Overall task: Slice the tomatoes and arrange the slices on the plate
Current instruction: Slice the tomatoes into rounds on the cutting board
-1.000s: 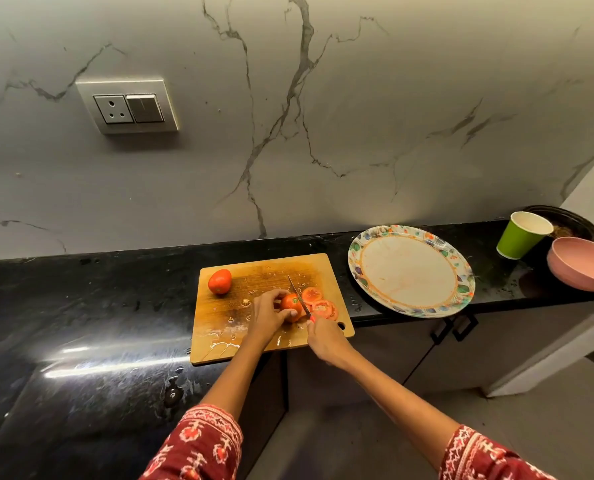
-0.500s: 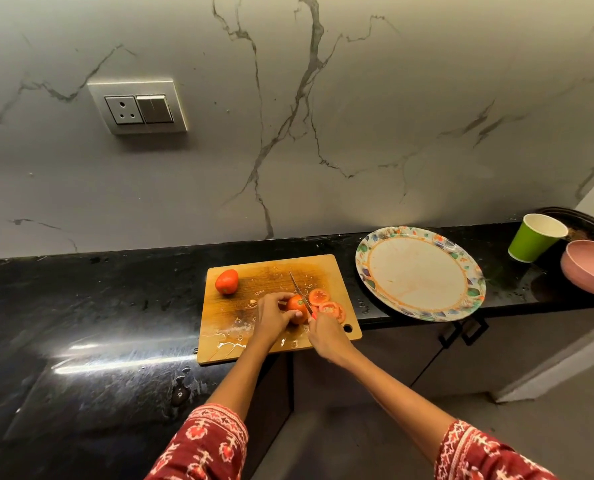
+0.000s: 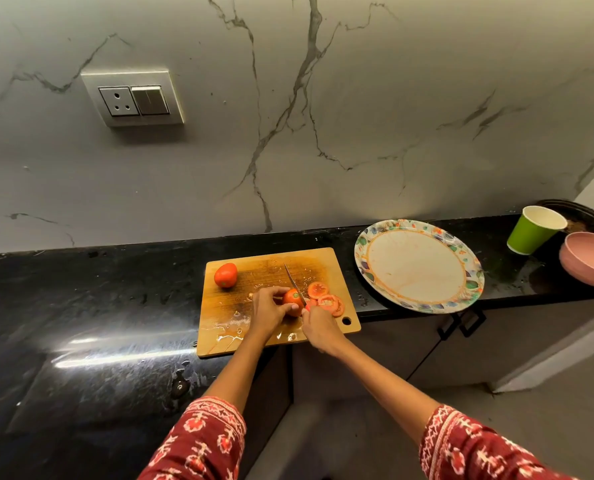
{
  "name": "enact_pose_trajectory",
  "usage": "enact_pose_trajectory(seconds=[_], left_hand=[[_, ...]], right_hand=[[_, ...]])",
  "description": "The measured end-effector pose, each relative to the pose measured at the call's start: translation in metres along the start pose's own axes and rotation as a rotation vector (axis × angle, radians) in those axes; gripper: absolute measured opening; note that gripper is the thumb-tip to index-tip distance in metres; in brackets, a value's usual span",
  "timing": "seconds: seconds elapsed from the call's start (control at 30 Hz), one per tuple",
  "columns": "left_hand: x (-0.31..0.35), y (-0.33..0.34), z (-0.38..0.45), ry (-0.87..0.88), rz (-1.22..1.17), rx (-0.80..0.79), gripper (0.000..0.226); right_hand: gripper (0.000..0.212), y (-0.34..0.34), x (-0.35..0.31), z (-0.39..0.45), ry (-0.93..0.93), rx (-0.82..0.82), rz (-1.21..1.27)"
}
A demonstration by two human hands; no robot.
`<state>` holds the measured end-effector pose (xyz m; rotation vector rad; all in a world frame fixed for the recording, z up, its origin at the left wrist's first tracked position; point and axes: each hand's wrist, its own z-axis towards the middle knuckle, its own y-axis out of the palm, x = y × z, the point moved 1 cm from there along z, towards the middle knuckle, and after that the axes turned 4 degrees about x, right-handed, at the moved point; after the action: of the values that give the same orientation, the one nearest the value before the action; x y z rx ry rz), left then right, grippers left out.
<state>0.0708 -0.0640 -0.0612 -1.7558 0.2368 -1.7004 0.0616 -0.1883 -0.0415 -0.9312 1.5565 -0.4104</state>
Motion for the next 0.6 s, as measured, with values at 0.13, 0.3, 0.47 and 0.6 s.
enact_pose_trajectory(seconds=[0.13, 0.3, 0.47, 0.6], left_hand=[[0.004, -0.002, -0.001, 0.007, -0.006, 0.003, 0.038], [0.0, -0.004, -0.002, -0.001, -0.005, 0.012, 0.039], [0.002, -0.006, -0.002, -0.004, -0.019, 0.011, 0.037], [0.005, -0.009, -0.004, -0.001, -0.038, 0.017, 0.035]], right_hand=[[0.024, 0.001, 0.005, -0.004, 0.012, -0.006, 0.018], [0.024, 0.006, 0.011, -0.012, -0.011, 0.01, 0.034], [0.032, 0.01, 0.007, 0.001, 0.001, 0.004, 0.053], [0.03, 0.015, 0.004, 0.009, -0.018, 0.003, 0.065]])
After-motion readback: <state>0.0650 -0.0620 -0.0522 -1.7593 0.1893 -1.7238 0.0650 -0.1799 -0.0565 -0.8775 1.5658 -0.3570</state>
